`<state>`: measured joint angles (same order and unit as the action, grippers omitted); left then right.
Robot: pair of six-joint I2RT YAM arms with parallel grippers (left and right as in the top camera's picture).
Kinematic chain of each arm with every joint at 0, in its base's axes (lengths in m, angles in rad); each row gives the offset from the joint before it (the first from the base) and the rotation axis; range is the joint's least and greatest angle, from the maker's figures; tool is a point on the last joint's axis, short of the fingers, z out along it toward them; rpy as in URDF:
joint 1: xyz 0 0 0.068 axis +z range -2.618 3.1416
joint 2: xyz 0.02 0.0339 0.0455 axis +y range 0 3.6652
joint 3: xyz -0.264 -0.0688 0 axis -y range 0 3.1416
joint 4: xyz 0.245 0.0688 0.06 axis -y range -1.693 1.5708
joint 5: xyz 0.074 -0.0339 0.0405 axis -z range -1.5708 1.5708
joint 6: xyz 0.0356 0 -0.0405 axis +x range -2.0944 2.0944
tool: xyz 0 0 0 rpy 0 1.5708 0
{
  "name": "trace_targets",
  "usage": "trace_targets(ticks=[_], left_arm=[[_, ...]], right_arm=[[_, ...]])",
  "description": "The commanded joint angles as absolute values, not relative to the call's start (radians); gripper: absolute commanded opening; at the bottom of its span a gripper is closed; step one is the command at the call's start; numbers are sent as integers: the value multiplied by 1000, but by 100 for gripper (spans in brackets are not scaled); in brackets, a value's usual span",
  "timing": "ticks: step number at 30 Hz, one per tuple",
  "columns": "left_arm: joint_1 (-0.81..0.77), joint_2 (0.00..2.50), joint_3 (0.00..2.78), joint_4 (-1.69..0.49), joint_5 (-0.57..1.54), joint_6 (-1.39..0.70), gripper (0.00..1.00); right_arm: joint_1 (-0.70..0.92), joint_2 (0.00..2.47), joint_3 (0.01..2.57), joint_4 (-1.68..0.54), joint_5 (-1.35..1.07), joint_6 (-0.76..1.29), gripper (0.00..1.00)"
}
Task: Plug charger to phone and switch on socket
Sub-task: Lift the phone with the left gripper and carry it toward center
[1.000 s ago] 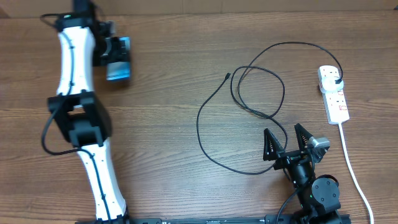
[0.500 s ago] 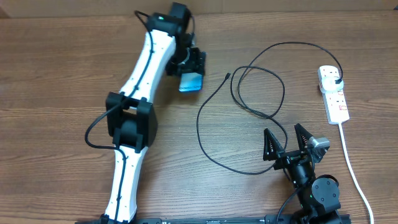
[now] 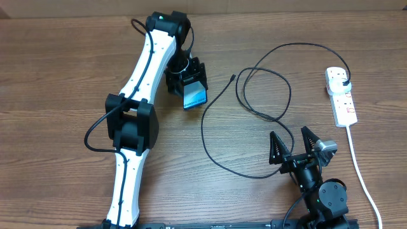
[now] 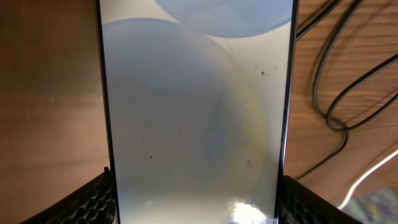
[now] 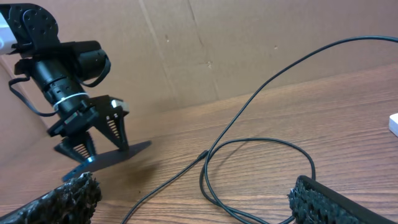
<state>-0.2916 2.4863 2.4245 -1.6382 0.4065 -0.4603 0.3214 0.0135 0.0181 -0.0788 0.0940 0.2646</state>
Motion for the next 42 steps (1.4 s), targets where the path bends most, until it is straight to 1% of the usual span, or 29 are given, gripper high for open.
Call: trace_targets(ticks=[1,4,10,16,21,28,39,42], left_arm=[[-280,2477,2454,-1678,442,-558,4],[-280,2477,2453,-1690,466,-565,4],[-279,2477,2453,-1690,598,-574,4],[-270,2477,2453,-1690,618,-730,4],[-242,2477,2453,-1690,709,-767,4],[-196,2477,2453,-1690,707,-748,4],[-190,2477,2453,-1691,695,-687,4],[-190,2477,2453,-1690,664,-684,5]], right_arm=[[324,3,8,-74,104,261,100],[324,3,8,-74,104,261,100],[324,3,8,-74,104,261,100],[324,3,8,-74,104,261,100],[324,3,8,-74,104,261,100],[324,3,8,-74,104,261,100],[324,3,8,-74,104,261,100],[324,3,8,-74,104,261,100]])
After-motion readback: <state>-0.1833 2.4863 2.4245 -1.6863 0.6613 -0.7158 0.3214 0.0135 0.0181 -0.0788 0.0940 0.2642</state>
